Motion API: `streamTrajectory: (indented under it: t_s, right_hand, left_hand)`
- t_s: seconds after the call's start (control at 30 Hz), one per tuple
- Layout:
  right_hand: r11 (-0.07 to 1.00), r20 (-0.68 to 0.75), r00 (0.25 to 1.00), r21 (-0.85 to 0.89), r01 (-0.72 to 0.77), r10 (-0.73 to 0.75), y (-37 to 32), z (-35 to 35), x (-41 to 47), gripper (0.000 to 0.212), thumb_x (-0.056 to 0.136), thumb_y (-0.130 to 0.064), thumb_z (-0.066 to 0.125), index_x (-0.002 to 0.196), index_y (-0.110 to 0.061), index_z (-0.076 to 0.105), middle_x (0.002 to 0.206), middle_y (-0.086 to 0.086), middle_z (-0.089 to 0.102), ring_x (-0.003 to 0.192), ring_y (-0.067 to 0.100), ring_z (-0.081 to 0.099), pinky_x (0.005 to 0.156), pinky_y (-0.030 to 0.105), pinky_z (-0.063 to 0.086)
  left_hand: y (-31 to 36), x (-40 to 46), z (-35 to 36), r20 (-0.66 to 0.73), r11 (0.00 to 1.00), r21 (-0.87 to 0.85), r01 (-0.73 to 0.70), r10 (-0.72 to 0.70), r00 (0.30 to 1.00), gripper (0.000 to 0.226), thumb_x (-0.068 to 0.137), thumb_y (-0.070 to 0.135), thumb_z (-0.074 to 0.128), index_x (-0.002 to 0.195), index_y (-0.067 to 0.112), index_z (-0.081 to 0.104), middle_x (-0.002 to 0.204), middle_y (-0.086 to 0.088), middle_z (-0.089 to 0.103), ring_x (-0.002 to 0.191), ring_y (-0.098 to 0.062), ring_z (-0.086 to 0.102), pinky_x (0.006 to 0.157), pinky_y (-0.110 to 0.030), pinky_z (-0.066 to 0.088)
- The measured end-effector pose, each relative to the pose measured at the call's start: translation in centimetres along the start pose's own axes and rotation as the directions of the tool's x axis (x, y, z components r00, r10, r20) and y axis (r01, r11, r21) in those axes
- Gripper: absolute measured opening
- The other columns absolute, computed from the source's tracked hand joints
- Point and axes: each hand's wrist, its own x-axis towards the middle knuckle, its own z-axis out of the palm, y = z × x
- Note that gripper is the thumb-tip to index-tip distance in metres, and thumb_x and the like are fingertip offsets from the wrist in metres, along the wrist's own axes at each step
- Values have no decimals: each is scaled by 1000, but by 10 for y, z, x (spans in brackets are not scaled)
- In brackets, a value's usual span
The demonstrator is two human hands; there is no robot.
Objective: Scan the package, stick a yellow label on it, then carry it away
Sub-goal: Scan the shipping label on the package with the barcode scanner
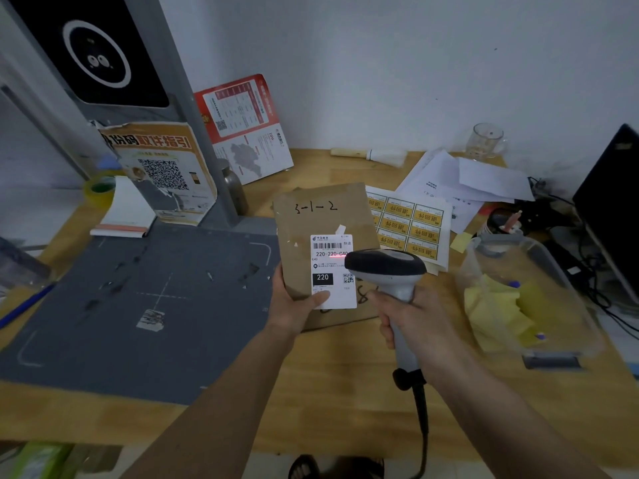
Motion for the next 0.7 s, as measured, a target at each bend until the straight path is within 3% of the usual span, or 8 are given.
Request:
streamTrajectory:
  t_s: [0.23,0.4,0.7]
  right_hand:
    - [997,-23,997,31,71,-71,-10,-4,-14,30,85,-16,64,59,-4,56,51,14,47,45,22,43,49,29,39]
    - [994,-26,996,60,90,-89,-13,-7,-19,30,84,-18,67,54,-15,62,52,14,48,46,23,44,49,30,39]
    - [998,-177,982,-19,61,-63,0,-26,5,23,86,-14,61,66,-7,51,52,8,49,45,17,45,52,29,40]
  left_hand:
    - [5,1,0,1,1000,14,17,-17,1000,98,69,4,80,145,31,23,119,9,50,111,-13,46,95,-28,39]
    - [4,4,0,-3,999,44,31,-31,1000,101,68,7,82,145,32,22,127,6,51,117,-16,46,105,-36,39]
    - [3,-2,0,8,1000,24,12,-12,1000,97,70,4,80,145,29,23,124,5,50,112,-13,45,94,-28,37]
